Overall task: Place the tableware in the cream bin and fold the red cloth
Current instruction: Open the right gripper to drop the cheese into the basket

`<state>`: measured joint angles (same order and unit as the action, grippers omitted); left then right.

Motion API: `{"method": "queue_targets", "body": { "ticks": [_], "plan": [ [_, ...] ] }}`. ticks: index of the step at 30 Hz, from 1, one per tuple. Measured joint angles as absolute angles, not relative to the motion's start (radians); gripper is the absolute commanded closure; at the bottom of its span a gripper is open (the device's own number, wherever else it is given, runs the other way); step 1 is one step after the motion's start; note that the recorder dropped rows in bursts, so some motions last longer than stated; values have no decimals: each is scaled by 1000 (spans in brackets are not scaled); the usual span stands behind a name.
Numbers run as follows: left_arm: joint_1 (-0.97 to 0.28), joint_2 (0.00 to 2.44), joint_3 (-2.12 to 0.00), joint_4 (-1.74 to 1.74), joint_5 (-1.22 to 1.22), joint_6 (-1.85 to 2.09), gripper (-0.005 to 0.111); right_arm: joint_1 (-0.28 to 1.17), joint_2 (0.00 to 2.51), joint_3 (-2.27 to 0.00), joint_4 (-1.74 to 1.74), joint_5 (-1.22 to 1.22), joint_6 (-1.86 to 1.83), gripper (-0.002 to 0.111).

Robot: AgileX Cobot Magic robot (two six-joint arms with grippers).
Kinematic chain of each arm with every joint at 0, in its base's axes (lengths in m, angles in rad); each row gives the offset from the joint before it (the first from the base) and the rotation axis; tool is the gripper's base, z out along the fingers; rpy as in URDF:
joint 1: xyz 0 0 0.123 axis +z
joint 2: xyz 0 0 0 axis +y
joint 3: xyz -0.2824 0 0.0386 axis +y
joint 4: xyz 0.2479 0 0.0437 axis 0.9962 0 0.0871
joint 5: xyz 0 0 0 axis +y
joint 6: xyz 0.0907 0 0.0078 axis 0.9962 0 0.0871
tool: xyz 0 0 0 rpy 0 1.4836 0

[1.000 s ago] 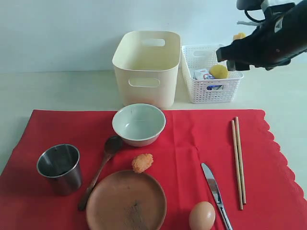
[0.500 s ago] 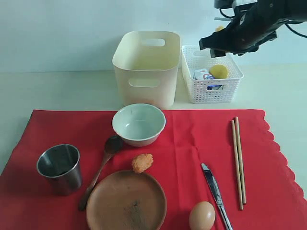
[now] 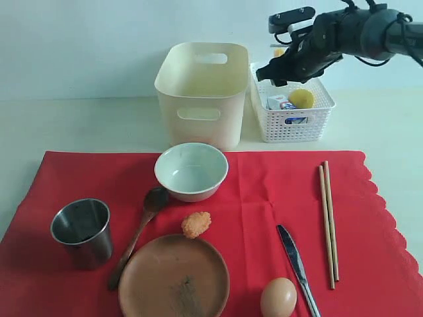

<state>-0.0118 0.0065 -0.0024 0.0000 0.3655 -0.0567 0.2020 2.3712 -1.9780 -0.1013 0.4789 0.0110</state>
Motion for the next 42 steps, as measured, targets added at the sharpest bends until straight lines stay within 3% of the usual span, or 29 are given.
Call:
{"method": "queue_targets", "body": {
  "ticks": [16, 26, 31, 35, 42],
  "plan": [
    [-12, 7, -2, 0, 365, -57, 107, 165, 2615, -2249, -101, 378, -9, 105],
    [-12, 7, -2, 0, 365, -57, 107, 165, 2635, -2252, -84, 366, -48, 61],
    [-12, 7, -2, 0, 365, -57, 107, 173, 2633, -2252, -82, 378, -50, 45],
    [-12, 7, -2, 0, 365, -57, 107, 173, 2615, -2252, -78, 414, -50, 38],
    [-12, 7, -2, 0, 365, -57, 107, 166, 2551, -2254, -78, 530, -50, 39]
  ]
}}
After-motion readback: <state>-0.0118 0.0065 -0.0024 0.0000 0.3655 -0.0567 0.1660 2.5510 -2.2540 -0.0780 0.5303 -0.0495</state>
